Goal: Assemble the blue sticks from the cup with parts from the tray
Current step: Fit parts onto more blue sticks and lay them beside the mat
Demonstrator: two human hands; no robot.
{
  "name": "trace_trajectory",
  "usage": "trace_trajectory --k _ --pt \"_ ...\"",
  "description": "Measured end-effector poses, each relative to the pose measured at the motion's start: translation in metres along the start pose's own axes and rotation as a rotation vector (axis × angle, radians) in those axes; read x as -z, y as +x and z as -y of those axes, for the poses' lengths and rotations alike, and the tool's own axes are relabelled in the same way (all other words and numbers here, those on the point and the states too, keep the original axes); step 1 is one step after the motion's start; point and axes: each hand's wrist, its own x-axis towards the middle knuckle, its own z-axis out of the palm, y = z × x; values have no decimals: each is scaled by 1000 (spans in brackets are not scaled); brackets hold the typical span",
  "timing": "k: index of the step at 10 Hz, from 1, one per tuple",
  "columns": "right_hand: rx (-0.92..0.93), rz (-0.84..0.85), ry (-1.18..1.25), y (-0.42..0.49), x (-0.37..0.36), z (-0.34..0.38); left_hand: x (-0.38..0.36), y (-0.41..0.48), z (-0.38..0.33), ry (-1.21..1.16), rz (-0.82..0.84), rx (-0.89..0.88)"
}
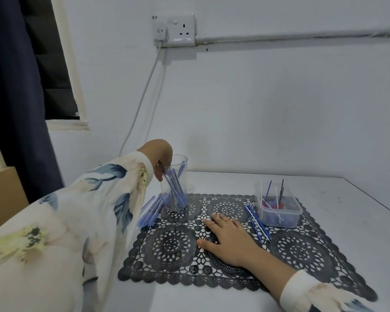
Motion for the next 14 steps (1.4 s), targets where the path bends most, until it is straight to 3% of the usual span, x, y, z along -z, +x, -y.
trace_trajectory --k 1,2,3,8,10,12,14 --pt "3 3 10 0 1 0 0 5 1 24 -11 -20" --pt "-1 18 10 -1 2 0 -2 6 3 96 -211 -129" --pt "-6 18 2 -1 2 -1 0 6 9 79 -551 -246" --pt "-7 10 20 -3 3 1 1 -30 22 -617 -1396 -673" --pt "-9 -26 24 -2 3 0 -18 -61 28 -860 -1428 -834" --pt "56 -273 321 -5 7 4 -76 -56 41 -836 -1162 -755" --pt "314 -246 425 -18 18 16 -132 -46 58 -872 -1081 -669"
